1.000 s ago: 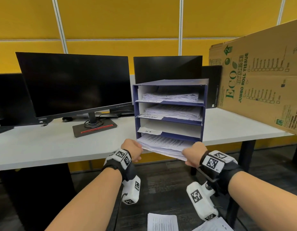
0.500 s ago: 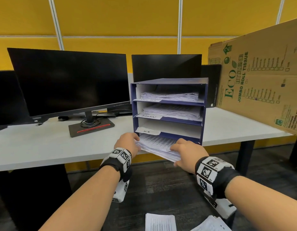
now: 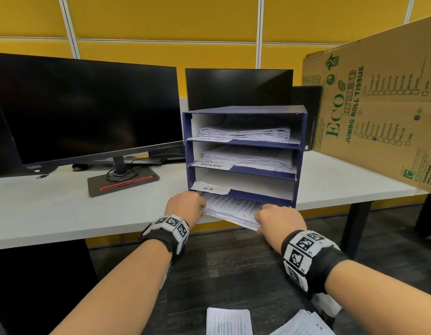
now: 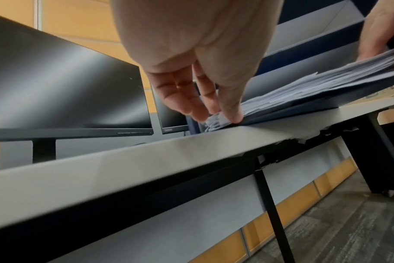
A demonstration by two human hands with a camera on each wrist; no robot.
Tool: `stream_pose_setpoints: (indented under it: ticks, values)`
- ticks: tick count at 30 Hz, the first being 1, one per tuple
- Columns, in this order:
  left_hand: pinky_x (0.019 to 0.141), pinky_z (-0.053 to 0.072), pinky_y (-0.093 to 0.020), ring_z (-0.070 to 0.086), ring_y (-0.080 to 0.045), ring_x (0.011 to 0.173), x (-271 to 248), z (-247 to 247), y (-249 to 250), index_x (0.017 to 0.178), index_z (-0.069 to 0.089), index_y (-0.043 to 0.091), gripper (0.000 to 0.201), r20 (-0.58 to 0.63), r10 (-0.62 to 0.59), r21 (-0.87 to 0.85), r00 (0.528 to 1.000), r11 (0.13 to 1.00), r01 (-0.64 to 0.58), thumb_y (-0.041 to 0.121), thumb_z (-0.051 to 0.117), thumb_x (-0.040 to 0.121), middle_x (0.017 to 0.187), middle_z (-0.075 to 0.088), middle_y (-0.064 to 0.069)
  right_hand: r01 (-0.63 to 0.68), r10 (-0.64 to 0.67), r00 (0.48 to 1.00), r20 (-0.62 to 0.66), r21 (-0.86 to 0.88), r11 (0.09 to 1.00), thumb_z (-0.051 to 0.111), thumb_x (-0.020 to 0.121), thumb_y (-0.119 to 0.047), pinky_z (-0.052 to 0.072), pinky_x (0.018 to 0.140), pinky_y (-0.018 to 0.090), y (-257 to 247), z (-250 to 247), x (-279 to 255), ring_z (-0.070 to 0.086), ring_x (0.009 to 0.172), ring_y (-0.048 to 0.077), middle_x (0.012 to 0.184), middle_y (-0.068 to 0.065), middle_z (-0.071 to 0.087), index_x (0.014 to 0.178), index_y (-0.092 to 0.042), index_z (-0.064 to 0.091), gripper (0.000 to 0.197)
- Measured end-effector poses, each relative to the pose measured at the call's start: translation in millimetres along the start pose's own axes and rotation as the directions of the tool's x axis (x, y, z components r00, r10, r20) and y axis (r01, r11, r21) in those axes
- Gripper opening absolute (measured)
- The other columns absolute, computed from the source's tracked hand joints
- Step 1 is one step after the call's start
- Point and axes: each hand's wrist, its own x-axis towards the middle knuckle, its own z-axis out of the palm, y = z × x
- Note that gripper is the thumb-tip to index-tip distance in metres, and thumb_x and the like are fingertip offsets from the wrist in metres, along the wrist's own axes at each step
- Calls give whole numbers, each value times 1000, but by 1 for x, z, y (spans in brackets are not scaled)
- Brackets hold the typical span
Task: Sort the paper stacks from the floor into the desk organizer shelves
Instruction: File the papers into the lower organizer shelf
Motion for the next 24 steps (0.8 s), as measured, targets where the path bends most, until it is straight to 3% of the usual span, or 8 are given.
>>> stream_pose_setpoints:
  ticks: [5, 12, 16, 20, 24]
  values:
    - [69, 41, -26, 63, -22, 90, 8, 10, 6, 102, 74, 22, 26, -35, -42, -85, 998, 996, 39, 34, 51, 98, 99, 70, -3, -71, 71, 997, 18, 8, 997, 47, 96, -15, 51, 83, 37, 4, 5, 5, 64, 95, 26, 106, 7, 64, 113, -16, 58, 20]
    - [87, 50, -33, 62, -25, 102, 17, 15, 4, 108, 72, 23, 27, 88, -101, -267, 991, 956, 121, 12, 50, 96, 114, 67, -3, -122, 121, 991, 59, 16, 992, 42, 96, -12, 50, 79, 37, 0, 9, 11, 65, 94, 26, 107, 9, 65, 114, -14, 56, 23]
    - [88, 52, -35, 61, -26, 102, 17, 14, 3, 108, 69, 24, 38, 88, -114, -256, 990, 957, 133, -1, 48, 89, 114, 65, -4, -123, 121, 992, 41, 50, 991, 44, 96, -15, 50, 78, 36, -1, 11, 12, 65, 93, 26, 106, 7, 65, 112, -16, 57, 20]
    - [86, 52, -33, 61, -25, 100, 17, 12, 6, 104, 71, 26, 39, 118, -102, -231, 988, 965, 127, -1, 50, 85, 112, 66, -2, -107, 105, 994, 33, 75, 991, 46, 94, -11, 50, 80, 37, 2, 8, 12, 64, 91, 26, 102, 7, 66, 107, -16, 58, 19]
    - [88, 52, -33, 61, -25, 102, 16, 12, 8, 112, 69, 26, 38, 140, -117, -202, 983, 969, 144, 3, 51, 87, 116, 66, -3, -116, 114, 993, 32, 89, 989, 45, 93, -7, 48, 83, 37, 1, 6, 14, 63, 95, 27, 105, 8, 64, 107, -13, 58, 20]
